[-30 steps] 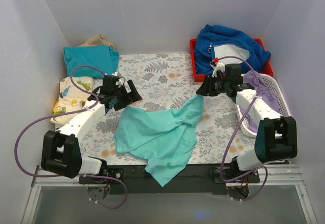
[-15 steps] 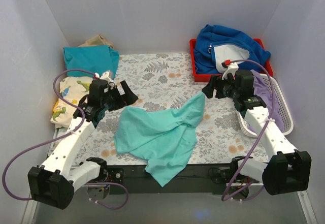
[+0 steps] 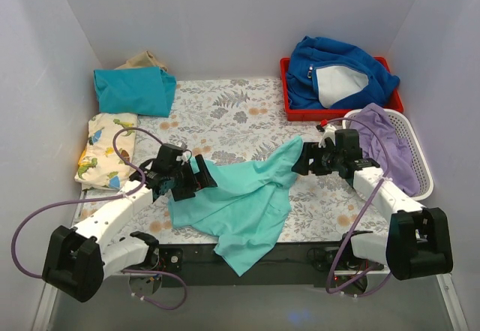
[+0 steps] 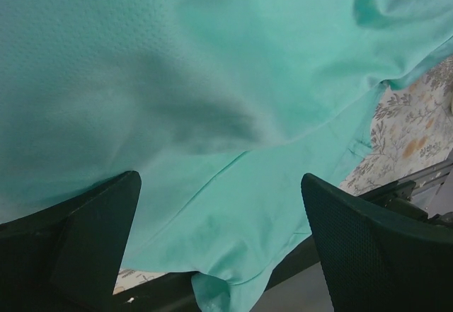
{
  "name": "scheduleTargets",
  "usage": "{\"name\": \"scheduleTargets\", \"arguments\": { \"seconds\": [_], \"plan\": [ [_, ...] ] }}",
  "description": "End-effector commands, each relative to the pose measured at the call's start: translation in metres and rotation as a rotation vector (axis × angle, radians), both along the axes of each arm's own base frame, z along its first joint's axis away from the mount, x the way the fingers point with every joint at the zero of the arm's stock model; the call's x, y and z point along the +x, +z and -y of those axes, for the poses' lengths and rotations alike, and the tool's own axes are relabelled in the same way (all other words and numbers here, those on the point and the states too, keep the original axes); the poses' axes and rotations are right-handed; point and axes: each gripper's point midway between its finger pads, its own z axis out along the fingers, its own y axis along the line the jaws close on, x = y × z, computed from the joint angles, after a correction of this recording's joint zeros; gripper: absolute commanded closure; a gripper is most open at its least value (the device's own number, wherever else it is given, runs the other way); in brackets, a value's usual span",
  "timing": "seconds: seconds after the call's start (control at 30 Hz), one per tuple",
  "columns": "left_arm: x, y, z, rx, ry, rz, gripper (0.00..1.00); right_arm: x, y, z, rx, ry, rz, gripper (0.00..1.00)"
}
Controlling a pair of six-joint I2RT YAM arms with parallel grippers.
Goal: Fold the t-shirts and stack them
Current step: Flatten the tshirt out
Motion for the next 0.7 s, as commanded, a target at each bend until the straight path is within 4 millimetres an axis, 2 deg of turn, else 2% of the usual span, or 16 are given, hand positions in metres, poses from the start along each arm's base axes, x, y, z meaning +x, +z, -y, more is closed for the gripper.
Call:
{"name": "scheduleTargets", "arguments": {
  "seconds": [0.0,0.23,0.33,0.4,0.5,0.53,0.6,0.67],
  "plan": [
    [-0.009,-0.007,0.009,-0.027,0.024,-0.041,0.04,0.004,0.009,-0.017,0.099,0.037,0.020,0.22],
    [-0.039,-0.020,0.022,-0.012,-0.023,-0.103,0.03,0.000,0.004,-0.022,0.133,0.049,-0.003,0.24],
    [-0.043,-0.027,0.024,0.047,-0.031,-0.103,0.04,0.000,0.002,-0.021,0.127,0.044,-0.005,0.24],
    [-0.041,-0.039,0.017,0.131,-0.021,-0.107,0.03,-0.001,-0.001,-0.020,0.121,0.042,-0.011,0.24],
    [-0.034,-0.047,0.017,0.224,-0.027,-0.062,0.04,-0.003,-0.007,-0.017,0.105,0.035,-0.017,0.24],
    [-0.037,-0.054,0.018,0.261,-0.048,-0.071,0.04,-0.003,-0.009,-0.016,0.101,0.030,-0.020,0.24],
    [-0.031,-0.057,0.017,0.315,-0.047,-0.043,0.03,-0.003,-0.010,-0.016,0.097,0.030,-0.017,0.25],
    [-0.033,-0.064,0.018,0.356,-0.059,-0.046,0.03,-0.004,-0.009,-0.016,0.096,0.031,-0.013,0.25]
  ]
}}
